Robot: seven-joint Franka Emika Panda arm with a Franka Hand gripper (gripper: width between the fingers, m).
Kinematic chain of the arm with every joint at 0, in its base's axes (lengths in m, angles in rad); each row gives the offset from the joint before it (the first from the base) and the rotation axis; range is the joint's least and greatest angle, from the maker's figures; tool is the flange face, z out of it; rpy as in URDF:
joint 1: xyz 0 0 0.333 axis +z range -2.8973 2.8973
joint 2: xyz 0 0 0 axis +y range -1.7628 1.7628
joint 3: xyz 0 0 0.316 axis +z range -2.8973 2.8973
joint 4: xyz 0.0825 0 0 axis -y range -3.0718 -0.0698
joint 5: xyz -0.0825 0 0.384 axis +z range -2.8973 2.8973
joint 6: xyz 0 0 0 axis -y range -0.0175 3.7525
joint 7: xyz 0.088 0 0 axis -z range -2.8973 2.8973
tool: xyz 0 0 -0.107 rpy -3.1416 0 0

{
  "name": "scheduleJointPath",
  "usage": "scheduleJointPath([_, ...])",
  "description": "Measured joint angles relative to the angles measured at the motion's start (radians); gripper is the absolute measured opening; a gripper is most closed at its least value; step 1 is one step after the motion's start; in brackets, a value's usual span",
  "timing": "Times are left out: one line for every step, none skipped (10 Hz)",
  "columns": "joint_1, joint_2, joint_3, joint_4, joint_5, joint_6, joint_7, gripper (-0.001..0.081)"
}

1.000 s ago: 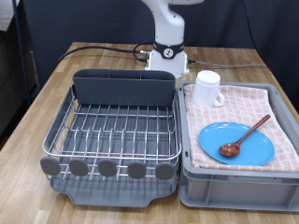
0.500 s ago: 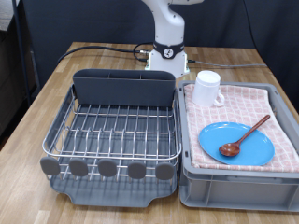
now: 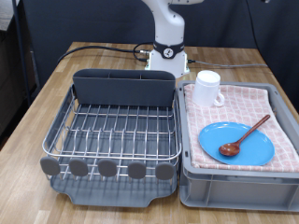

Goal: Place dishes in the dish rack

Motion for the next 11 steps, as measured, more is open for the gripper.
scheduleJointPath([0.0,0.036,0.017,0.025,-0.008,0.026,0.037,0.0802])
scheduleJointPath([0.0,0.073,0.031,0.05,-0.011,0.049,0.065,0.0802])
scheduleJointPath([0.0,0.113,0.044,0.077,-0.032,0.063,0.088,0.0802])
scheduleJointPath([0.001,0.152,0.054,0.1,-0.045,0.079,0.098,0.0802])
scheduleJointPath([0.001,0.187,0.059,0.116,-0.053,0.091,0.103,0.0802])
scheduleJointPath([0.001,0.217,0.063,0.129,-0.073,0.099,0.106,0.0802])
scheduleJointPath([0.001,0.245,0.069,0.138,-0.122,0.102,0.126,0.0802])
scheduleJointPath([0.002,0.27,0.077,0.136,-0.176,0.133,0.162,0.0802])
scheduleJointPath([0.002,0.292,0.08,0.119,-0.207,0.197,0.194,0.0802])
scheduleJointPath([0.002,0.303,0.08,0.099,-0.224,0.255,0.215,0.0802])
scheduleJointPath([0.002,0.303,0.079,0.103,-0.222,0.239,0.213,0.0802])
